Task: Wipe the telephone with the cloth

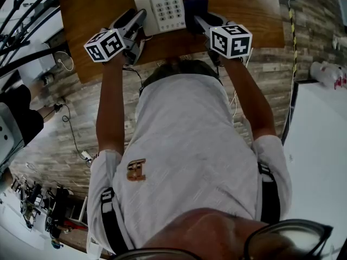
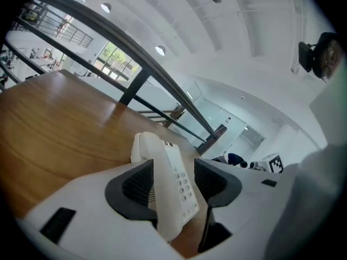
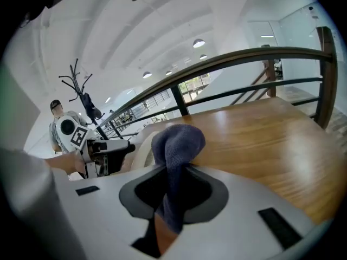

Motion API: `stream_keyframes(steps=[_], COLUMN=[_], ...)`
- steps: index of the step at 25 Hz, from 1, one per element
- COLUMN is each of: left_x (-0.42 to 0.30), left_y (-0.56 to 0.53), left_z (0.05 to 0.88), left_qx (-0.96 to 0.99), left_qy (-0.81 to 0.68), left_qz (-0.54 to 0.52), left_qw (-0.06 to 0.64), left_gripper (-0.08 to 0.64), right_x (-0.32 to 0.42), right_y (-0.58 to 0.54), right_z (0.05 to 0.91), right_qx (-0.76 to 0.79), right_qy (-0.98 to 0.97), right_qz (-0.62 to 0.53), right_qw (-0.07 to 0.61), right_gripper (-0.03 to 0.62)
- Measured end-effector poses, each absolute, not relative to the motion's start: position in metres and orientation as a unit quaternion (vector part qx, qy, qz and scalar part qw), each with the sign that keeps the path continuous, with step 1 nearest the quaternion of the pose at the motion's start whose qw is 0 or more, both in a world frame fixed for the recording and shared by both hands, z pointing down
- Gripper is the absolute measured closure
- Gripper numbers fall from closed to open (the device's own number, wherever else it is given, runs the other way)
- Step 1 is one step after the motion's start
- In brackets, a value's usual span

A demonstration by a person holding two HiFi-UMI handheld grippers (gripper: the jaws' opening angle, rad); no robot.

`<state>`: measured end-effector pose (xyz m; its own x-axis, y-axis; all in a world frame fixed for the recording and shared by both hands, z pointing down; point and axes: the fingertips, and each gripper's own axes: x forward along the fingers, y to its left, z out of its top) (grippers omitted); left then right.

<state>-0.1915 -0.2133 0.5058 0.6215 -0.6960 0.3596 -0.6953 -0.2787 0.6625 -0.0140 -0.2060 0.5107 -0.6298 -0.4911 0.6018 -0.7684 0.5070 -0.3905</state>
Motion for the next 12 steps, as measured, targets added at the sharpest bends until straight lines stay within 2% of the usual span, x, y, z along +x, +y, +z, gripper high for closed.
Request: stream_keyframes(steps=[4, 12], left_x=[-0.2, -0.197], left_y=[-0.216, -0.217], left_z=[0.462, 0.382], left_qx=[0.806, 0.83], left_qy=[-0.461, -0.484], left_qz=[-0.031, -0.044], left_qw=[0.37, 0.275], left_gripper=[0.312, 0.376], right_x=[-0.02, -0.035], right_y=[-0.221, -0.241], right_z=[0.472, 0.379], right_qx=[0.364, 0.34], right_qy=[-0.866, -0.91], right_qz=[0.295, 0.223], right_qw=[0.174, 0.079], right_gripper=[0.512, 0.512])
